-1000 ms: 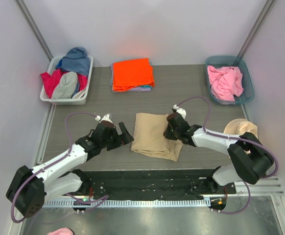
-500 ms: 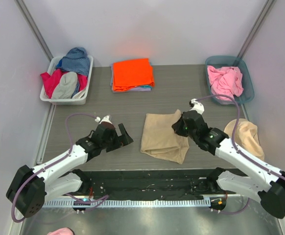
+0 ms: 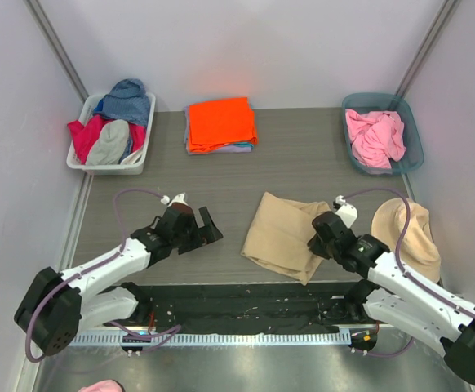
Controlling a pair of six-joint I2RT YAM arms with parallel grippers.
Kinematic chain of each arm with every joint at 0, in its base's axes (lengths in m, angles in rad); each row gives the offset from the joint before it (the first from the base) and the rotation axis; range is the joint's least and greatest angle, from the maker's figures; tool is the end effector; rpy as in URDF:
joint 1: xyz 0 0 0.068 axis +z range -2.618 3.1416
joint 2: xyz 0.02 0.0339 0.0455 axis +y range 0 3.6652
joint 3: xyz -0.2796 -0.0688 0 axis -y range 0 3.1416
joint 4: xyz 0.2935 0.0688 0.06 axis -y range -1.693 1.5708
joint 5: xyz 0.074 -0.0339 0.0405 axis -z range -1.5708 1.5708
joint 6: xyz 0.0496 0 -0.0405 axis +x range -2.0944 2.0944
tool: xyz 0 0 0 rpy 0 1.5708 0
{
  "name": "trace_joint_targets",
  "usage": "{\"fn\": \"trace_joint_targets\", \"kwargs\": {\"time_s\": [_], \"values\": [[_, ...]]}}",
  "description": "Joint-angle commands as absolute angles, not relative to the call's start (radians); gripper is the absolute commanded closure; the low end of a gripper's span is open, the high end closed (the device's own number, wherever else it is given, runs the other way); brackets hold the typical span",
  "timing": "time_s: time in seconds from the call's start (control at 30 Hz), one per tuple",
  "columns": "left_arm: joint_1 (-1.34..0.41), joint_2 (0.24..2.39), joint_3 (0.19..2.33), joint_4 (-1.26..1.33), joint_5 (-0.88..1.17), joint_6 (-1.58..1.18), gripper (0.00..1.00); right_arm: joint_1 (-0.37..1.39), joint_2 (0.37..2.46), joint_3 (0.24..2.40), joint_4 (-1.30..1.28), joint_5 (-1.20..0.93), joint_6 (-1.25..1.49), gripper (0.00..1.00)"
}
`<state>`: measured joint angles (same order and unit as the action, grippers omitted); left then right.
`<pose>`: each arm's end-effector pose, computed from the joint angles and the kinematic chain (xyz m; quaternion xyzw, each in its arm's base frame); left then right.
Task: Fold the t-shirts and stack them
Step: Fold the tshirt, then neatly place the folded tshirt to the corner
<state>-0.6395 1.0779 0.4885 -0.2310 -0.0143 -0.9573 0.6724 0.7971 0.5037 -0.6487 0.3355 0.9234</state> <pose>0.2005 -0.1482 0.1561 -0.1498 0.9183 -0.2578 0.2605 0.1619 0.1081 0.1883 0.1686 0.9238 0.1074 0.3265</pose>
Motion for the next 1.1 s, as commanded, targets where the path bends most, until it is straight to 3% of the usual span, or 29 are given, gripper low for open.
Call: {"fn": "trace_joint_targets", "kwargs": {"time_s": [0.0,0.03,0.13,0.17,0.53,0.67,0.8,1.07], "values": [[-0.641,1.104,0.499,-0.170,0.023,-0.946,0.00,0.673,0.781,0.499,-0.725,0.420,0.983,0.82],[-0.641,1.111,0.502,-0.167,0.028,-0.946,0.00,0.672,0.787,0.499,-0.726,0.431,0.994,0.63],[-0.641,1.130,0.512,-0.158,0.037,-0.940,0.00,0.672,0.819,0.521,-0.768,0.465,1.028,0.43],[-0.641,1.137,0.515,-0.156,0.046,-0.930,0.00,0.673,0.824,0.528,-0.779,0.477,1.032,0.41],[-0.641,1.331,0.722,-0.132,0.132,-0.831,0.00,0.673,0.738,0.620,-0.700,0.471,0.982,0.40],[-0.641,1.347,0.753,-0.130,0.141,-0.828,0.00,0.673,0.713,0.631,-0.585,0.373,0.905,0.41],[-0.641,1.341,0.730,-0.127,0.146,-0.831,0.00,0.673,0.732,0.554,-0.453,0.250,0.903,0.42],[-0.641,1.284,0.641,-0.120,0.138,-0.853,0.00,0.675,0.750,0.359,-0.410,0.255,1.052,0.43]]}}
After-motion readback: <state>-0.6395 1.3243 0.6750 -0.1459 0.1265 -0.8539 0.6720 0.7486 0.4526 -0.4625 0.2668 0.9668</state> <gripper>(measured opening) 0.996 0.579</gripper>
